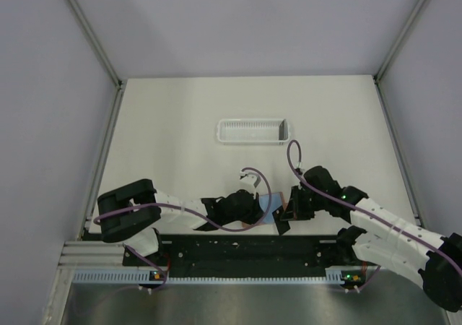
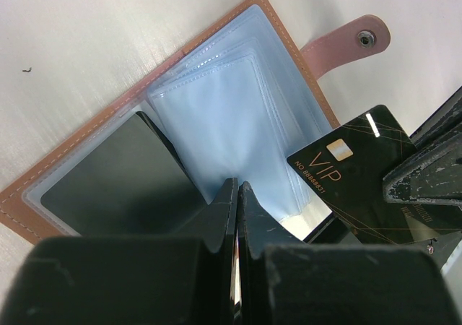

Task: Put the credit cards into the card holder
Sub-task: Turn over the card holder at the center of the board.

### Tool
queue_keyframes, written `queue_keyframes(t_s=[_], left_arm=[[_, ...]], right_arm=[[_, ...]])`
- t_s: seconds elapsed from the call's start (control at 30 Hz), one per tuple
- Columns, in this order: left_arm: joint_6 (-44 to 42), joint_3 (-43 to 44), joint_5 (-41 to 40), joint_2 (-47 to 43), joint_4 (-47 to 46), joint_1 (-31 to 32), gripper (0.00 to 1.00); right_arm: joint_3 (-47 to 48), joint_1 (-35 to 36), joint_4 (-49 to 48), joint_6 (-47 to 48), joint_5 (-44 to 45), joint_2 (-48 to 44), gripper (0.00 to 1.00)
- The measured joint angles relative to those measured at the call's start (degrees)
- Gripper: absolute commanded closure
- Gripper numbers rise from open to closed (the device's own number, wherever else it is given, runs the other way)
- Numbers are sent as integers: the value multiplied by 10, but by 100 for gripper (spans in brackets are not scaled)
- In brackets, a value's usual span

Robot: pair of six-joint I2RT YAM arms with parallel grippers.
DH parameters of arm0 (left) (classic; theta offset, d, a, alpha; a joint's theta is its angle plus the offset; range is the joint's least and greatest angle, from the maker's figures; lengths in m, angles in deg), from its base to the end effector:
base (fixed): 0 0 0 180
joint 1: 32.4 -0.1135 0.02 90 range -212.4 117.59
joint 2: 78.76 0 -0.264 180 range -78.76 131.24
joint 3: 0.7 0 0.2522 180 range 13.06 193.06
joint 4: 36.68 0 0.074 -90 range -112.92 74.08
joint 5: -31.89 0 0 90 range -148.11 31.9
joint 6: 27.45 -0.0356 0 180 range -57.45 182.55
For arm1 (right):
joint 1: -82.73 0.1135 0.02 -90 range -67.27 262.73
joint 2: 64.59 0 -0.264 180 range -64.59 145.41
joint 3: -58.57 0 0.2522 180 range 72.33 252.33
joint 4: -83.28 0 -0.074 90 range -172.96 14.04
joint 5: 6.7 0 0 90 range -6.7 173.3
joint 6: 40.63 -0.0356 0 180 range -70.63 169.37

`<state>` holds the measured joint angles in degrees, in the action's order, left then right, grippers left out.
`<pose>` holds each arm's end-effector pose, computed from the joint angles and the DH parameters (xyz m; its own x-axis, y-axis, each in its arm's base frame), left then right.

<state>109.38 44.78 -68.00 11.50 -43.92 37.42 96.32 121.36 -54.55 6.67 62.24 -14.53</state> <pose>0.1046 -0.2670 0.1334 -0.7839 0.0502 -0.6188 0.4472 0.7371 -0.5067 0.1164 0.1094 0.1749 -0.9730 0.0326 -0.2286 -0.1168 0.7846 0.6089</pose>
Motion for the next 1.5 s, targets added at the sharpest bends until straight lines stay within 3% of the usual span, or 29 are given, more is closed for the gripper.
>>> queue_keyframes(t_s=[0.63, 1.2, 1.5], left_arm=[[0, 1, 0, 0, 2, 0, 100], [0, 2, 0, 0, 3, 0, 100], [-5, 5, 2, -30, 54, 0, 100]], right_arm=[[-12, 0, -11, 0, -1, 27, 100], [-30, 2, -92, -26, 1, 50, 100], [-55, 3, -144, -48, 9, 52, 100]])
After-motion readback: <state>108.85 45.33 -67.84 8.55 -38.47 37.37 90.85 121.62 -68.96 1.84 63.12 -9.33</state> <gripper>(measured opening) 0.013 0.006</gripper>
